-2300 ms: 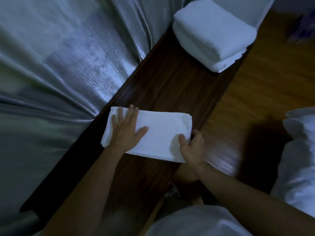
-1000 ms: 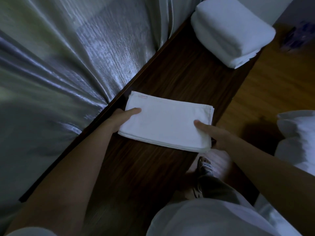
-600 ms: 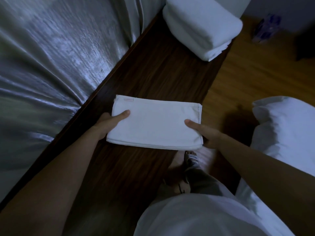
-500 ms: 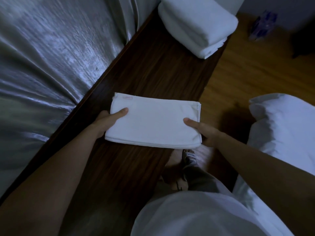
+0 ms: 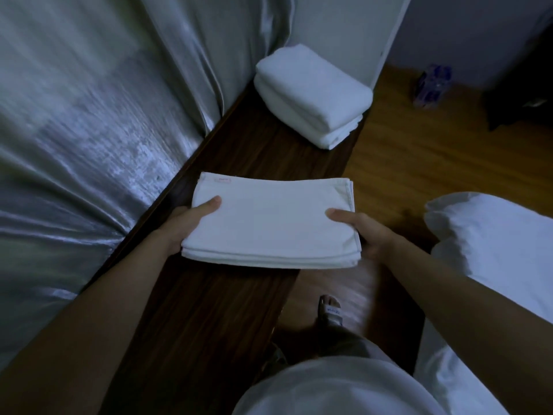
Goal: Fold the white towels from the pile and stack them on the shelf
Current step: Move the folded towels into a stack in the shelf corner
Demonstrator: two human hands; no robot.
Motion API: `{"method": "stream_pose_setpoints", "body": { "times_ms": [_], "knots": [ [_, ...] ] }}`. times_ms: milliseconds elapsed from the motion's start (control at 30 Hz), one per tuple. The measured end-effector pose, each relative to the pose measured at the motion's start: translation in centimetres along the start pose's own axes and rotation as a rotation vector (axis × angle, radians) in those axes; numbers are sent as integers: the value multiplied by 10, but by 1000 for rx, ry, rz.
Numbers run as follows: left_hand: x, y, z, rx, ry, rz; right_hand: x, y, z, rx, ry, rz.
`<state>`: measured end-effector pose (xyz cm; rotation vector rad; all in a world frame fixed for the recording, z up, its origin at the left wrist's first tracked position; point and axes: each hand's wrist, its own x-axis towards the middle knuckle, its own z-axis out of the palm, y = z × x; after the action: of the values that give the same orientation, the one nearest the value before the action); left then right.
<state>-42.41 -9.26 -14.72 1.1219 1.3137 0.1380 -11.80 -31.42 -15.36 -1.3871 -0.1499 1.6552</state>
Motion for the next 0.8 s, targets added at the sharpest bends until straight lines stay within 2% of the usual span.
{"method": "stream_pose_setpoints", "body": {
  "times_ms": [300, 500, 800],
  "knots": [
    [6, 107, 50, -4, 46, 159, -9, -111, -41, -30, -79, -101],
    [33, 177, 76, 11, 117, 157, 2, -185, -72, -29, -153, -192],
    [85, 294, 85, 164, 144, 204, 28, -275, -92, 78, -182, -179]
  ]
}}
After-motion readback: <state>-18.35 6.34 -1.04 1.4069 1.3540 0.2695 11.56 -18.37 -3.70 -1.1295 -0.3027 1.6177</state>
